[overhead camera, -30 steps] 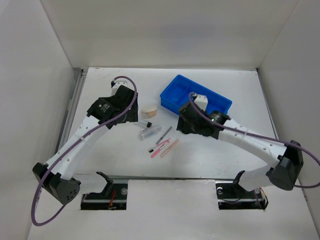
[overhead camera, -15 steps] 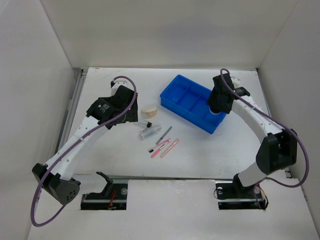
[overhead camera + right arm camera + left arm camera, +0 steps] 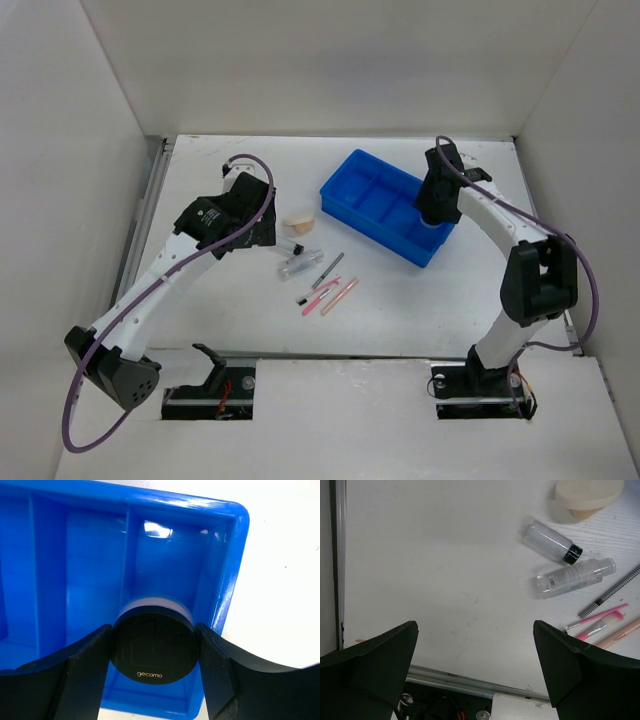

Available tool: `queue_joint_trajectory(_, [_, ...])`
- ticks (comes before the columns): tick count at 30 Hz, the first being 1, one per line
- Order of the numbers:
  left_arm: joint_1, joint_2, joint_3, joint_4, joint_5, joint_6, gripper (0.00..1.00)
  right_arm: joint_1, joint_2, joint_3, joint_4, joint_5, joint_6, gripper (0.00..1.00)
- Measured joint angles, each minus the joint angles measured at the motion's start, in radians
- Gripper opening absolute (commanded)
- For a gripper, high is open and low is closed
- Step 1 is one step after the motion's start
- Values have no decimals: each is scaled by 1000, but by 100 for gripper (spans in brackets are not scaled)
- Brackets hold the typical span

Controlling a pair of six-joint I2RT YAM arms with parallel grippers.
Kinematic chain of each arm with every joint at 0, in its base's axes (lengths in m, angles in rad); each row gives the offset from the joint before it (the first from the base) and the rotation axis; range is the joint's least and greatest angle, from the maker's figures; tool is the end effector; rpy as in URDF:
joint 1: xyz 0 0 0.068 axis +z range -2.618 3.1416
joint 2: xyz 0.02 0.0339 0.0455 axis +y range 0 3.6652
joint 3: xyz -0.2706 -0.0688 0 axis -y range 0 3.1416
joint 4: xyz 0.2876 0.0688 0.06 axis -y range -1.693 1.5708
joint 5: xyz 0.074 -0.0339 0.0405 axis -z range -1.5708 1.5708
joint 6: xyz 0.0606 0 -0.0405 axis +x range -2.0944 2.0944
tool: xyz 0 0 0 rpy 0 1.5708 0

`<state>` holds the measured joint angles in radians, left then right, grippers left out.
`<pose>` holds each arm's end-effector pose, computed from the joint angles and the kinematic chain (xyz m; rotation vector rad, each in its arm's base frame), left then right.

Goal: Organize the makeup

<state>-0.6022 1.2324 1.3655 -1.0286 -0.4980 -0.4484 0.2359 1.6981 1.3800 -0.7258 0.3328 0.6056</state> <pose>0.2527 -0.1386 0.3671 -0.0283 2.3284 0.1019 0.4055 0.0771 0.2355 0.5772 2.4637 -0.1090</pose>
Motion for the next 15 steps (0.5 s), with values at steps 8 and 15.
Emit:
queue_joint_trajectory(8, [0,47,26,-1,28,-2,100,-4,17,11,0,8,-8,87])
queue_joint_trajectory(15, [0,138,102,7,66,-6,100,-4,-30,53,-12,8,-16,87])
